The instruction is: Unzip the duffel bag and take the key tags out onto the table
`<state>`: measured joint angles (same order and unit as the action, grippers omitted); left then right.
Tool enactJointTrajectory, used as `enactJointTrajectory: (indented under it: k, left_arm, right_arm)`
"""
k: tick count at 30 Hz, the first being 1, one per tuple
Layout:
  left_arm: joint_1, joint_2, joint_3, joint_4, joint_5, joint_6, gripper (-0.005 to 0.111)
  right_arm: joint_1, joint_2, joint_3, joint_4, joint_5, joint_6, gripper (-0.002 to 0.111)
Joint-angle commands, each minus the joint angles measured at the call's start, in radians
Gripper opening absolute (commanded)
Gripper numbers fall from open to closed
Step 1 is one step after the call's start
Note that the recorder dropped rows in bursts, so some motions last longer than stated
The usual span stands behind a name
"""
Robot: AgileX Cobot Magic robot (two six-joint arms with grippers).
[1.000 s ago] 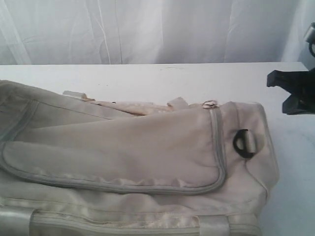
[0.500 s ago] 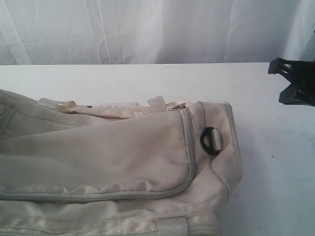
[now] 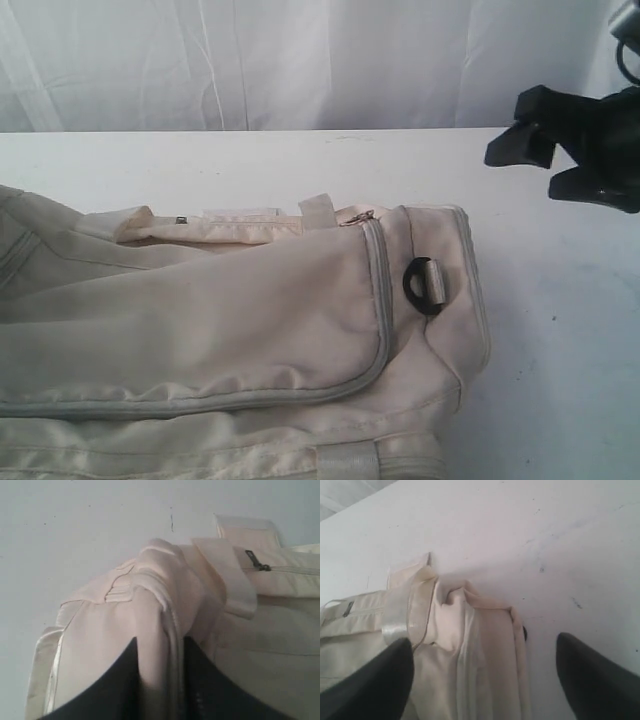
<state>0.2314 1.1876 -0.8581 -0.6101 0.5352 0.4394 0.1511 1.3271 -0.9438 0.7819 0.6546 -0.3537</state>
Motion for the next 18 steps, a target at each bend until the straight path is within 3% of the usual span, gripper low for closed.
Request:
enactJointTrajectory:
  k: [1, 7, 10, 15, 18]
  left_arm:
    - [0.002, -0.011, -0.001, -0.071, 0.004, 0.015, 0.047]
    - [0.002, -0.013, -0.005, -0.098, -0.008, 0.022, 0.061]
    - [0.002, -0.013, -0.005, -0.194, -0.013, 0.163, 0.065]
    - [-0.007, -0.011, -0.005, -0.330, -0.013, 0.533, 0.066]
    - [-0.036, -0.011, -0.005, -0.342, -0.020, 0.739, 0.066]
  right_arm:
    - [0.079, 0.043, -0.001, 0.011, -0.005, -0.044, 0.077]
    - [0.157, 0.140, -0.001, 0.013, -0.062, -0.044, 0.077]
    - [0.167, 0.166, -0.001, 0.013, -0.080, -0.044, 0.072]
    - [0.167, 0.178, -0.001, 0.013, -0.115, -0.044, 0.048]
    - [0.167, 0.178, -0.001, 0.015, -0.127, -0.044, 0.025]
